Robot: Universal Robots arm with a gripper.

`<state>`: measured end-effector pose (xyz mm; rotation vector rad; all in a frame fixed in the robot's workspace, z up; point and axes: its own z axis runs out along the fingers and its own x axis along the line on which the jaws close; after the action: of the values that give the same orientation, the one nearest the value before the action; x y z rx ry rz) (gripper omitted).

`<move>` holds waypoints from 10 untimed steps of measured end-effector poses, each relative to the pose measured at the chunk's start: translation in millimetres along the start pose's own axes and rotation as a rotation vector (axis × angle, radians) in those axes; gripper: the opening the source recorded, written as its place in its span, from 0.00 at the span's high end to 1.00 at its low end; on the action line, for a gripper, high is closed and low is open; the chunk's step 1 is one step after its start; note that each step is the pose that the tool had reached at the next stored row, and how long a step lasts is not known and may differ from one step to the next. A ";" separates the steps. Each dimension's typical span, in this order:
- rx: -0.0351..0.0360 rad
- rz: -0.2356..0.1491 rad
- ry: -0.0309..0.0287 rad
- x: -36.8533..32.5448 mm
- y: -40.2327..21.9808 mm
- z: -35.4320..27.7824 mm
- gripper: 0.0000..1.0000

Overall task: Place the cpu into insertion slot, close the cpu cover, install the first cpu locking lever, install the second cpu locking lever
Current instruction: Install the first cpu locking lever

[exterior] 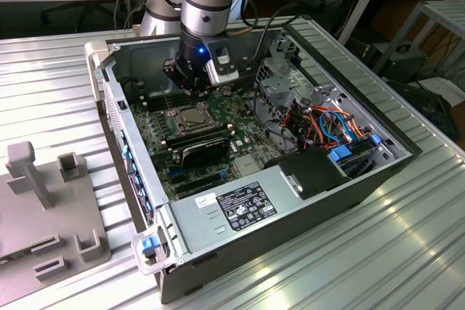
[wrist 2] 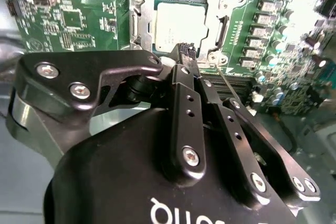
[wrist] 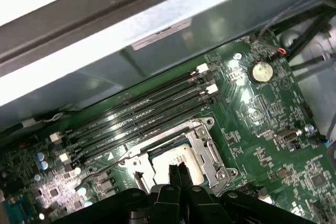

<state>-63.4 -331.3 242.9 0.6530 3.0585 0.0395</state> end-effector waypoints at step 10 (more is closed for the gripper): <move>-0.0010 -0.146 0.0041 0.1 0.4 -6.4 0.89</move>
<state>-63.4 -331.0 249.3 0.4285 3.0999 0.0407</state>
